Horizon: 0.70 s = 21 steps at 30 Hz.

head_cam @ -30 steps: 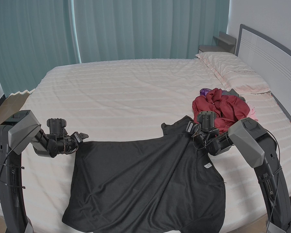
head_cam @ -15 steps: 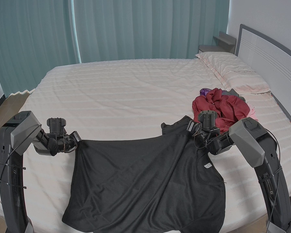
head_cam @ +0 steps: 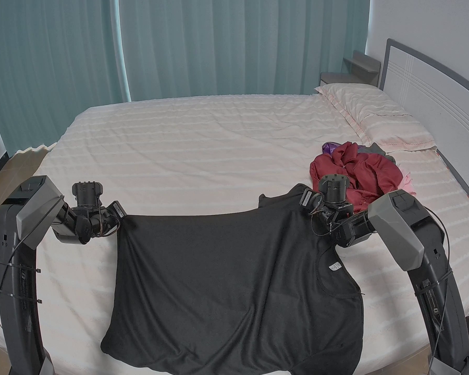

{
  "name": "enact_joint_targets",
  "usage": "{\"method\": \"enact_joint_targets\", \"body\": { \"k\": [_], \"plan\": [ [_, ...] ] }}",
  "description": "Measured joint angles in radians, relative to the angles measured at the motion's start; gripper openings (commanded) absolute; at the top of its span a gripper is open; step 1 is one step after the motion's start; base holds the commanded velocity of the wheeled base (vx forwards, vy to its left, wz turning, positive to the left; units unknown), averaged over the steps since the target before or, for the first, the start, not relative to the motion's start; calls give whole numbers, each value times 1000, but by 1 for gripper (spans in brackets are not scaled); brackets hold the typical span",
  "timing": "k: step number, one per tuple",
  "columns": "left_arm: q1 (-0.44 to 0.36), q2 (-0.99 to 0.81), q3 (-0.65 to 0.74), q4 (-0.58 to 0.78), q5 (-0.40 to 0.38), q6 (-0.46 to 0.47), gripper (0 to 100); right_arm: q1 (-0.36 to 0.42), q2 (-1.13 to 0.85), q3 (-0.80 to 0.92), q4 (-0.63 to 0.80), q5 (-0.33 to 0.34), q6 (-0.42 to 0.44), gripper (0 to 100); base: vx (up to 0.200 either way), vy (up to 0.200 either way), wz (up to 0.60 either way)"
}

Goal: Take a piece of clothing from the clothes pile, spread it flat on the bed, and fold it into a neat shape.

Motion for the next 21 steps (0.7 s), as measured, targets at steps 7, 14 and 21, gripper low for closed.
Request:
{"method": "enact_joint_targets", "body": {
  "k": [7, 14, 21],
  "plan": [
    [-3, 11, -32, 7, 23, -9, 0, -1, 20, -43, -2, -4, 8, 0, 0, 0, 0],
    [-3, 16, -34, 8, 24, -10, 100, 3, 29, -50, 4, -3, 13, 100, 0, 0, 0],
    [-3, 16, -31, 9, 24, -9, 100, 0, 31, -52, 0, 0, 13, 100, 0, 0, 0]
  ]
}}
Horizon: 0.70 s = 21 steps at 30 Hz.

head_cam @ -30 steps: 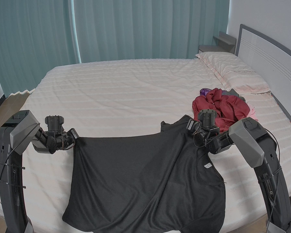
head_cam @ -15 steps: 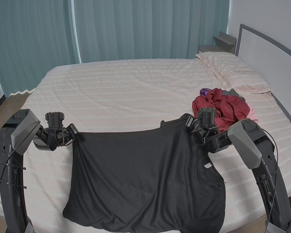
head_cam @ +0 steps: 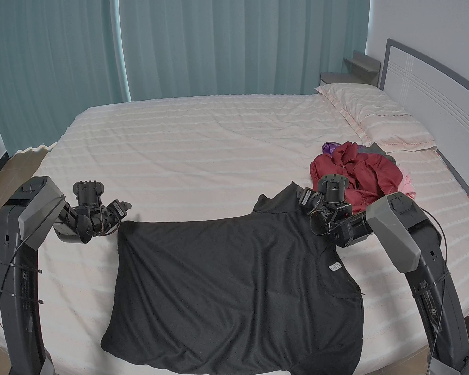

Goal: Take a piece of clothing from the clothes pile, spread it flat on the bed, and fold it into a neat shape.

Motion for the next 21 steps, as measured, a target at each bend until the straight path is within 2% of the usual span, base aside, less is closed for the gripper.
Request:
{"method": "enact_joint_targets", "body": {
  "k": [8, 11, 17, 21],
  "plan": [
    [11, -7, 15, 17, -1, -1, 100, -21, -19, 26, 3, -1, 4, 100, 0, 0, 0],
    [20, -27, 29, 46, -8, -5, 100, -24, -54, 80, 1, 4, 30, 100, 0, 0, 0],
    [38, -102, 110, 79, -45, -10, 100, -27, -157, 252, -3, 27, 81, 100, 0, 0, 0],
    [48, -175, 221, 84, -96, -33, 100, -23, -246, 416, -33, 46, 112, 100, 0, 0, 0]
  ]
}}
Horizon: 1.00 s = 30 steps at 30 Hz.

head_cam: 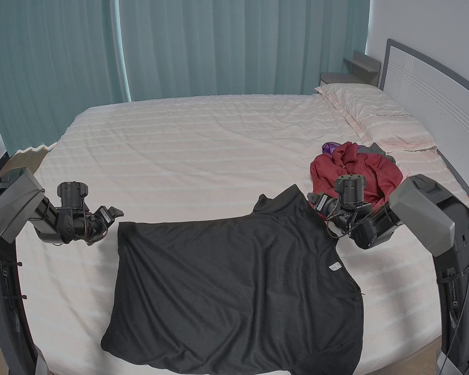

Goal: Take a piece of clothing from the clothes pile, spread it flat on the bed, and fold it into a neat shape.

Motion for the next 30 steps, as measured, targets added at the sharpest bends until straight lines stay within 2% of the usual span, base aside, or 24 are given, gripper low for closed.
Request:
{"method": "enact_joint_targets", "body": {
  "k": [3, 4, 10, 19, 24, 30],
  "plan": [
    [3, -56, 89, 1, -27, -15, 100, 1, -73, 133, -25, 10, 25, 100, 0, 0, 0],
    [4, -106, 170, -5, -48, -24, 100, 5, -129, 240, -45, 17, 47, 100, -200, 0, 0],
    [-2, -231, 379, -33, -86, -46, 100, 21, -281, 520, -97, 27, 125, 100, -200, 0, 0],
    [-84, -468, 700, -62, -114, -181, 100, 78, -509, 938, -160, 35, 300, 100, -200, 0, 0],
    [-145, -547, 815, -68, -116, -216, 100, 106, -577, 1066, -259, 52, 414, 100, -200, 0, 0],
    [-172, -546, 860, -85, -87, -221, 100, 118, -593, 1112, -280, 89, 440, 100, 0, 0, 0]
  ]
}}
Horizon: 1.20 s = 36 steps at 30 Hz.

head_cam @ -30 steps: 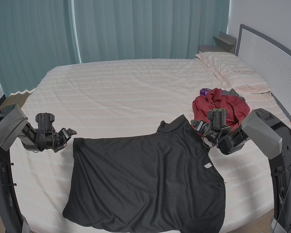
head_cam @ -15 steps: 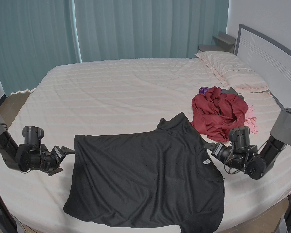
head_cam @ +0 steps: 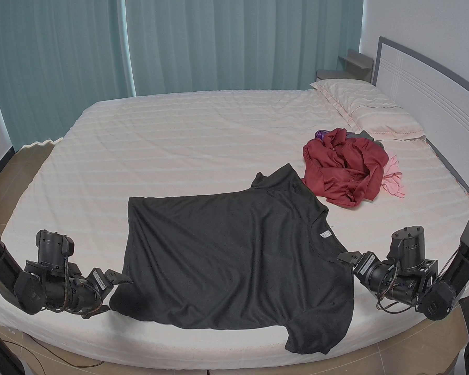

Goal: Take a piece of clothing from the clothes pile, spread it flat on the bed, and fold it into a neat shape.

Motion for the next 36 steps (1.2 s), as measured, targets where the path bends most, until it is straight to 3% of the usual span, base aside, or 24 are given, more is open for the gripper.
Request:
{"method": "enact_joint_targets", "body": {
  "k": [13, 17, 28, 36],
  "plan": [
    [-91, 157, 3, -179, 243, -84, 100, -1, 62, -1, -53, 14, 18, 100, 0, 0, 0],
    [-109, 223, 7, -248, 283, -89, 100, -5, 94, 2, -55, 17, -4, 100, 0, 0, 0],
    [-91, 276, 14, -284, 266, -90, 100, -37, 163, 11, -42, 32, -256, 100, 0, 0, 0],
    [-43, 263, 31, -287, 173, -88, 100, -68, 240, 10, -45, 114, -294, 100, 0, 0, 0]
  ]
}}
